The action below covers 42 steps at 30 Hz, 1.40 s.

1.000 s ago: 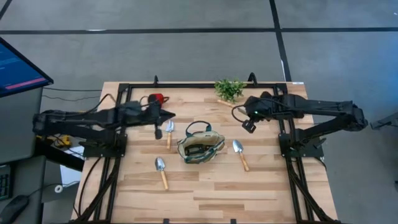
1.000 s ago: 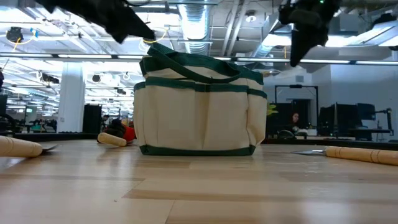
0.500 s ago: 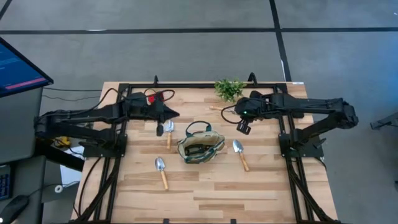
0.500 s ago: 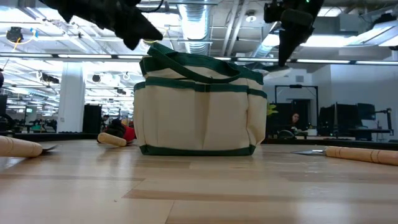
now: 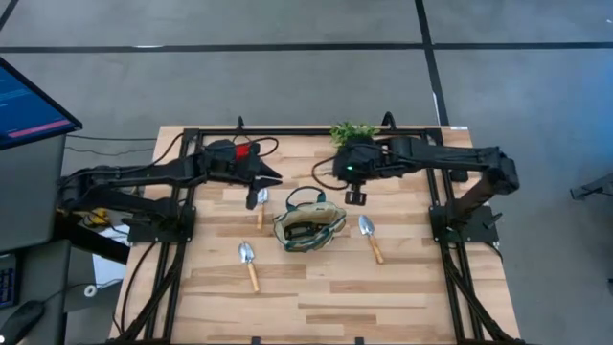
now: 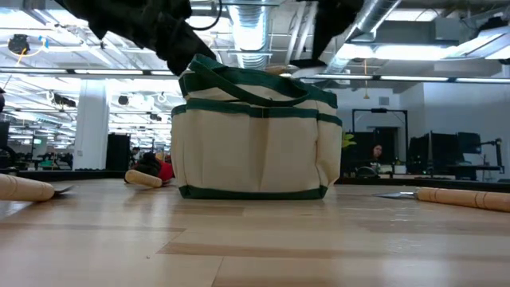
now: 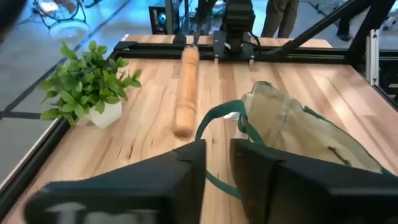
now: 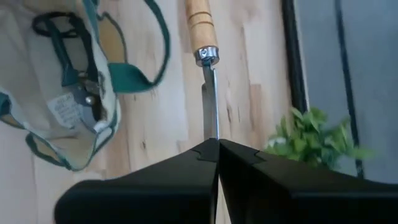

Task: Pick & Place Garden tools in Gardening bag
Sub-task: Put the brown trowel into the gardening bag

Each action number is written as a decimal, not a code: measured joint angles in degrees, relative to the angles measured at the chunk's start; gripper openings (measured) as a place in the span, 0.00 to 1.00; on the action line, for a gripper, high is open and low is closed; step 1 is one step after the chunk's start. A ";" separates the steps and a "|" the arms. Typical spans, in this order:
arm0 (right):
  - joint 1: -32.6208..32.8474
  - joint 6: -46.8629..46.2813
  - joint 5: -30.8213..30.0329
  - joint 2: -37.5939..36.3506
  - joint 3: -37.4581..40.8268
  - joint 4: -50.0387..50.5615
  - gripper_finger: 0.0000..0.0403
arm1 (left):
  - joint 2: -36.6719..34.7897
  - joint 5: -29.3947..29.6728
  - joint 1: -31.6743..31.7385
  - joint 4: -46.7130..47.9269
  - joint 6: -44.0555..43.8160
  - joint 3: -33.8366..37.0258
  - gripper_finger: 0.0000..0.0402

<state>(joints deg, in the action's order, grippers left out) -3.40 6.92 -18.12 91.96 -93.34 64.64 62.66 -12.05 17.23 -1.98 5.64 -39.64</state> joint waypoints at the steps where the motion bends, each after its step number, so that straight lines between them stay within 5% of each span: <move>1: -0.14 1.00 0.57 1.36 -1.50 0.86 0.00 | 0.69 0.00 0.00 -0.18 -0.01 -0.53 0.21; 8: -0.35 6.17 1.59 9.74 -11.45 5.23 0.00 | 4.10 0.00 -0.11 -0.01 0.08 -3.08 0.37; 18: -0.51 10.17 1.57 14.36 -20.25 7.33 0.00 | 8.42 -0.03 -0.11 1.07 -1.60 -3.11 0.46; 34: -0.48 11.06 1.46 14.13 -21.81 7.81 0.00 | 8.67 0.00 -0.11 0.61 -1.65 -3.13 0.46; 42: -0.48 10.15 1.89 14.13 -21.79 9.68 0.00 | 8.65 0.00 -0.11 0.57 -2.04 -3.13 0.35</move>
<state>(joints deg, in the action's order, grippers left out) -3.88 17.07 -16.23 106.08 -115.13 74.32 71.31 -12.05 17.12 -1.41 3.60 -42.76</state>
